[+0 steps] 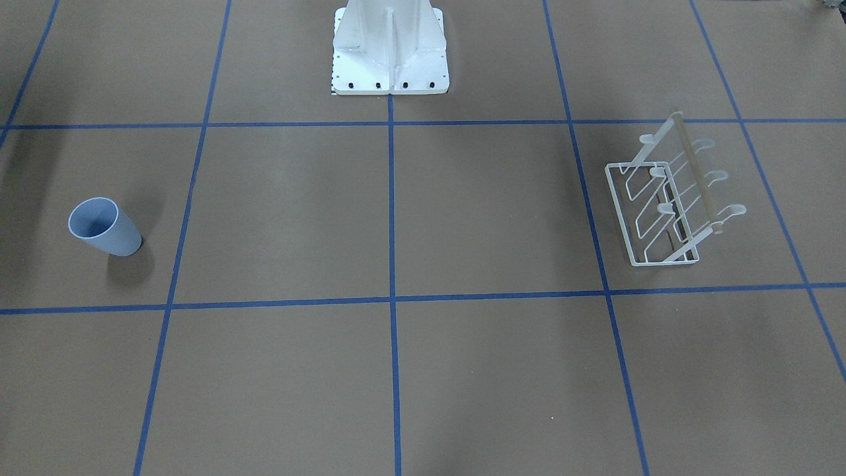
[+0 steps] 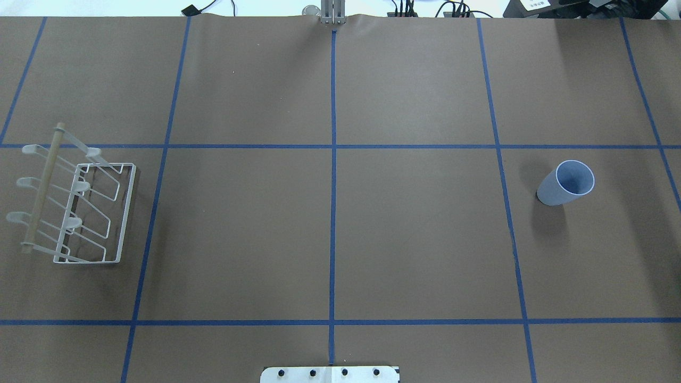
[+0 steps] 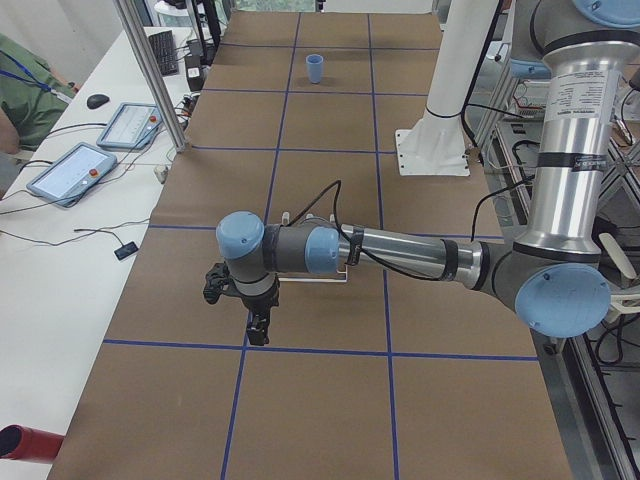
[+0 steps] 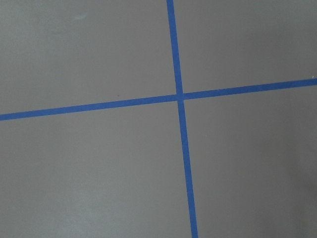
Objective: Hang cup on cup holder
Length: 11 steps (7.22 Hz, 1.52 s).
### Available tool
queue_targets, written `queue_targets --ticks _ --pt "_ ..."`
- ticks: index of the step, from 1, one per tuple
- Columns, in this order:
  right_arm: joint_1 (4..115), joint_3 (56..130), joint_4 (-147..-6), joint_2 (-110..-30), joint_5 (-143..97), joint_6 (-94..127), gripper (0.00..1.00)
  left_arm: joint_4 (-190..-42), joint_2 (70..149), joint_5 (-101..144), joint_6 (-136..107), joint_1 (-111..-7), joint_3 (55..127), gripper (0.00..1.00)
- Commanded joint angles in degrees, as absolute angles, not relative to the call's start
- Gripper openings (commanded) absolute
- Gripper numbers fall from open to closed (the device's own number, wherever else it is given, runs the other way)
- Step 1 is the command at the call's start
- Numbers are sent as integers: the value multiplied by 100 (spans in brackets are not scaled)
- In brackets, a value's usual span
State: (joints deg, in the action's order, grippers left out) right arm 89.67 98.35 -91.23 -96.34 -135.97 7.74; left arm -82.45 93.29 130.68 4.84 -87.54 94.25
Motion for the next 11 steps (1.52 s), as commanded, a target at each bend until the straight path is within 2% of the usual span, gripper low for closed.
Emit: queue_targets --ticks 1,11 --pt "8974 9861 -9114 -9650 -13579 747 100 -8262 9325 13069 475 -8763 9439 99" --pt "8965 9974 -8868 -9500 -13639 739 100 -8244 9334 13192 492 -8754 9500 99"
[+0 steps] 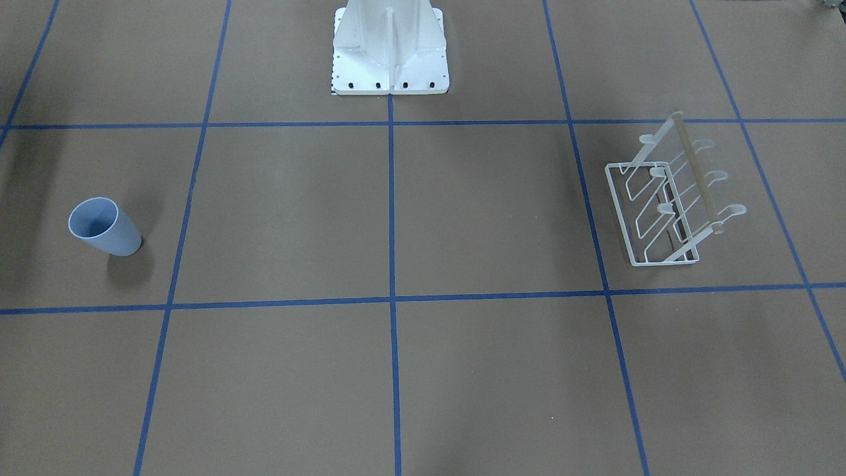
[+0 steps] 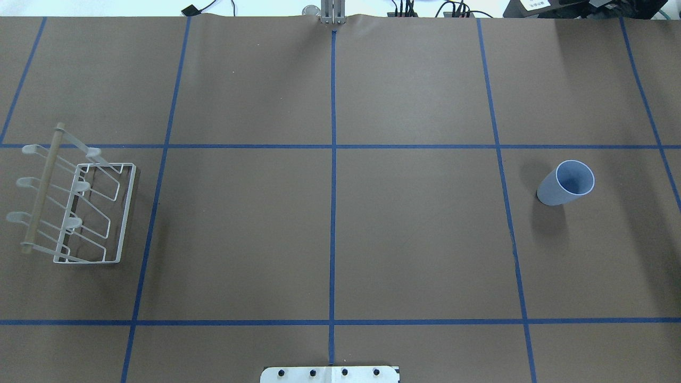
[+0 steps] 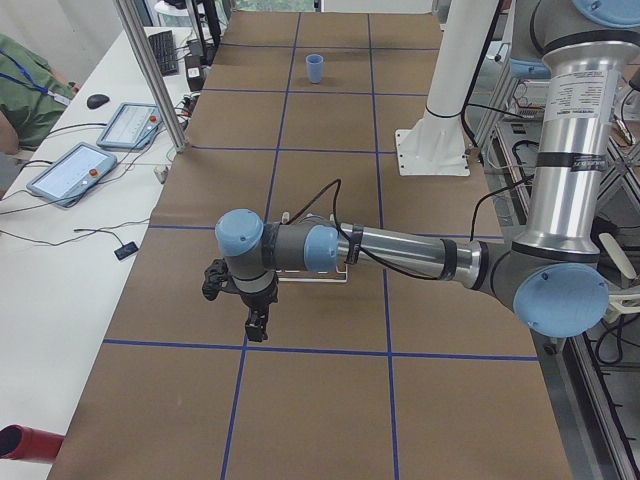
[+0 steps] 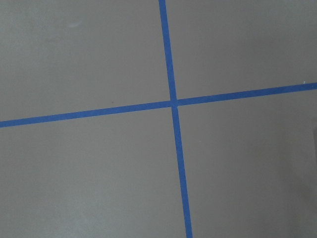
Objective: Hang cup on cup holder
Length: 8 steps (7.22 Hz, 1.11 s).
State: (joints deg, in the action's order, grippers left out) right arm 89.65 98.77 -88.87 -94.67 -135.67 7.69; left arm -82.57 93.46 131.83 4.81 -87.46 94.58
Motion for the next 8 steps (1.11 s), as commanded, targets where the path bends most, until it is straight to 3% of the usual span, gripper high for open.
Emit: queue_targets --ticks 1,4,8 --pt "8965 10045 -8868 -9527 -13684 730 100 -8235 9334 13192 492 -8754 9518 99" --pt "8808 10045 -8122 -9423 -14509 1026 100 -8252 9351 13140 396 -8754 9580 99" --pt "7351 10195 -8165 -8807 -14091 1994 100 -8253 9439 13184 440 -8780 9685 99"
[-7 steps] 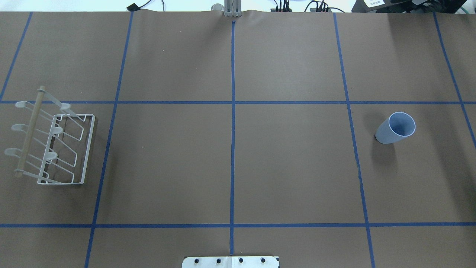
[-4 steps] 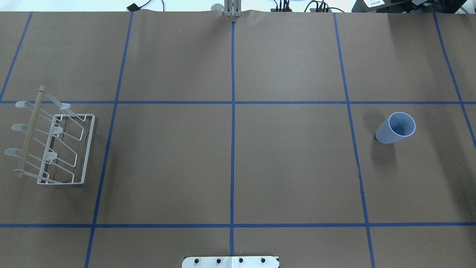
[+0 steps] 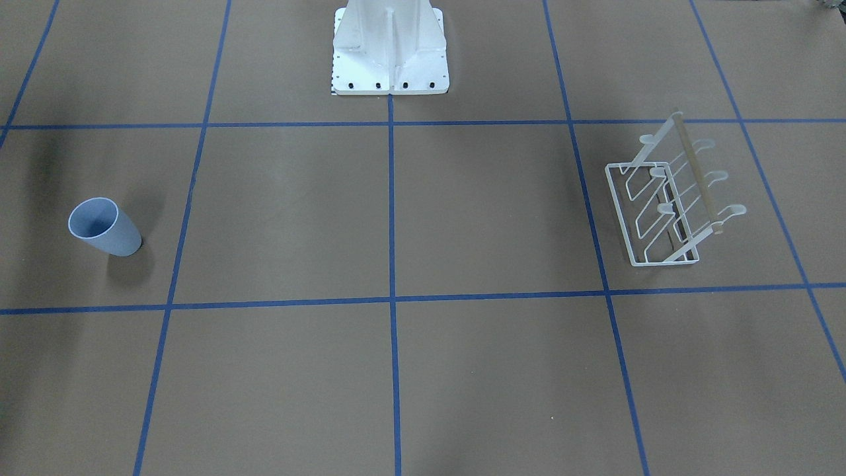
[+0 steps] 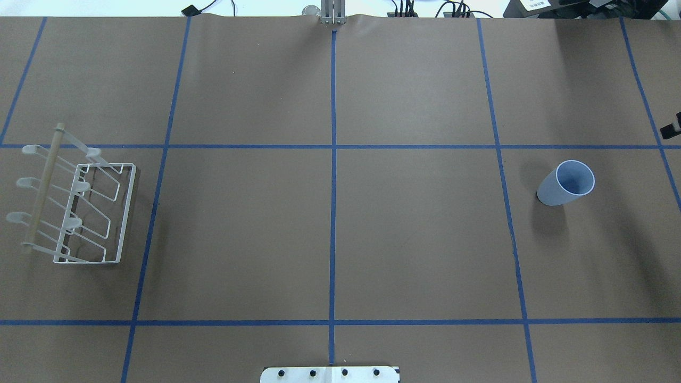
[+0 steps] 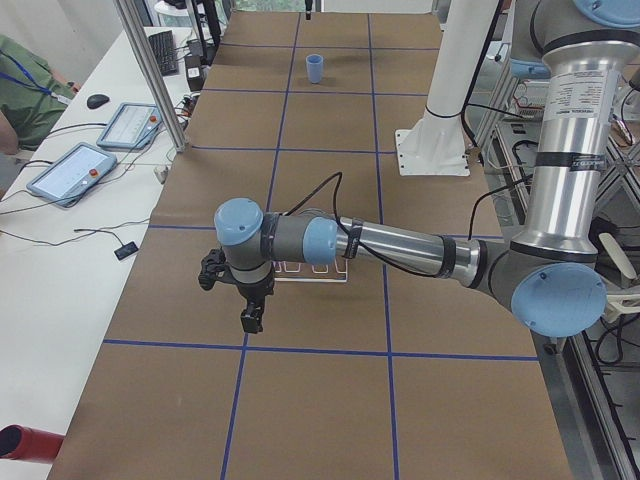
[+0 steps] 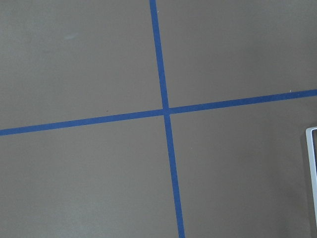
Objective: Hang cup on cup holder
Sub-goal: 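Lower the right gripper onto the light blue cup rim and grasp it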
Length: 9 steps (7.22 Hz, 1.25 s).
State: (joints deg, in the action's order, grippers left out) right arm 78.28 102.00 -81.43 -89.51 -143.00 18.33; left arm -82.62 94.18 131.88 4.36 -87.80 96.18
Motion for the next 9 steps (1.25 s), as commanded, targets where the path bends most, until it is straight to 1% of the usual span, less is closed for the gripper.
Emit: queue_targets --ticks 1,3,5,7,9 --pt "6974 10204 -8113 -8754 -13950 2482 100 -8270 9431 13184 422 -8780 9677 99" --pt "6532 10056 -8086 -8640 -13729 2672 100 -8419 9413 13184 413 -8780 9659 98" --pt "6486 10011 -8095 -8596 -13729 2672 100 -8437 9439 13184 396 -8780 9650 98" --pt "6390 9801 -8086 -8569 -13729 2672 100 -8437 9422 13184 430 -8780 9668 98" --pt "6224 9791 -8095 -8569 -13685 2672 100 -8437 9422 13192 439 -8780 9668 98"
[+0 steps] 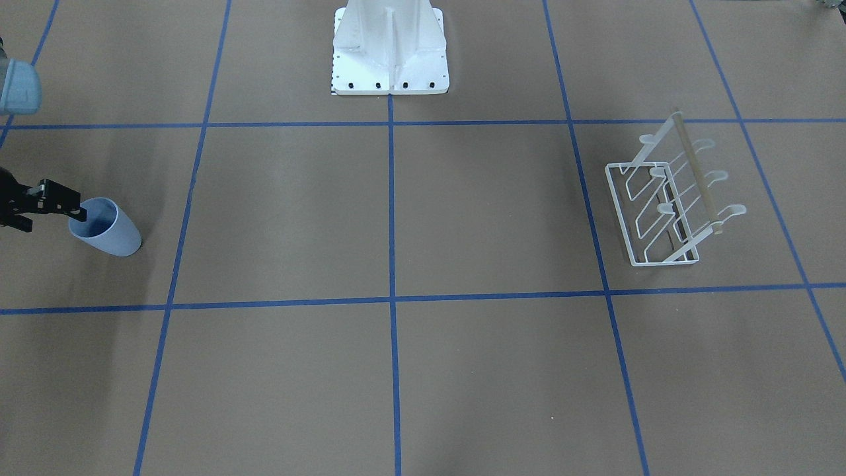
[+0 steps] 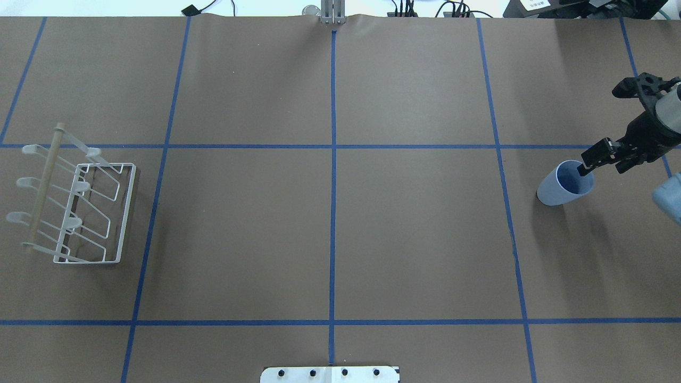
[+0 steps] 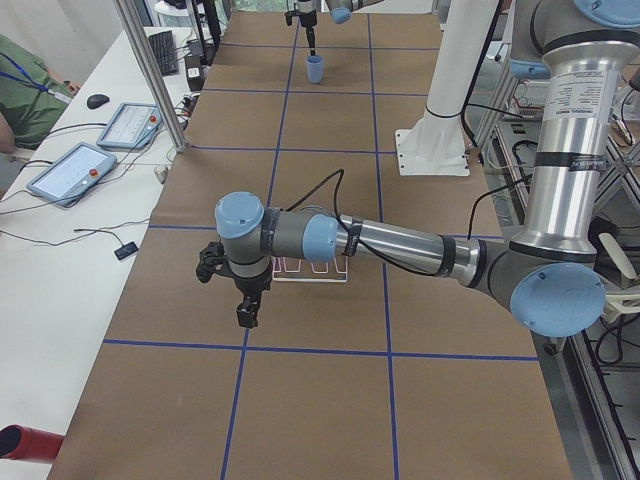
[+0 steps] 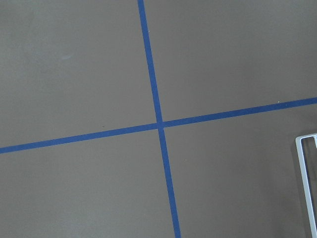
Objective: Hang cup on cup holder
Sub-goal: 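Lower the right gripper onto the light blue cup rim and grasp it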
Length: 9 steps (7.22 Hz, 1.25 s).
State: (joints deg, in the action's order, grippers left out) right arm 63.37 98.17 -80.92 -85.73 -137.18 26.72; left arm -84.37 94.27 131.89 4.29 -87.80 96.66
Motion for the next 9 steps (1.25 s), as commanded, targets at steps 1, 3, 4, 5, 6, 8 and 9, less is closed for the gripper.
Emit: queue_targets --ticks 1,3,4,5,6,8,9 --pt "6170 9721 -8086 -8569 -13658 2663 96 -8437 9422 13192 448 -8780 9668 98" --pt "6161 9703 -8086 -8569 -13667 2602 0 -8437 9431 13184 448 -8780 9668 97" --pt "6152 9729 -8086 -8561 -13667 2610 0 -8437 9431 13192 440 -8780 9677 97" --pt "6161 9747 -8086 -8500 -13702 2610 0 -8437 9439 13192 413 -8780 9677 97" --pt "6161 9791 -8086 -8334 -13754 2671 0 -8437 9439 13192 413 -8780 9677 97" --pt "6161 10045 -8095 -8070 -13946 2707 0 -8438 9596 13192 317 -8780 9677 97" --pt "6179 10185 -8095 -7860 -14044 2811 0 -8438 9815 13201 -66 -8763 9703 97"
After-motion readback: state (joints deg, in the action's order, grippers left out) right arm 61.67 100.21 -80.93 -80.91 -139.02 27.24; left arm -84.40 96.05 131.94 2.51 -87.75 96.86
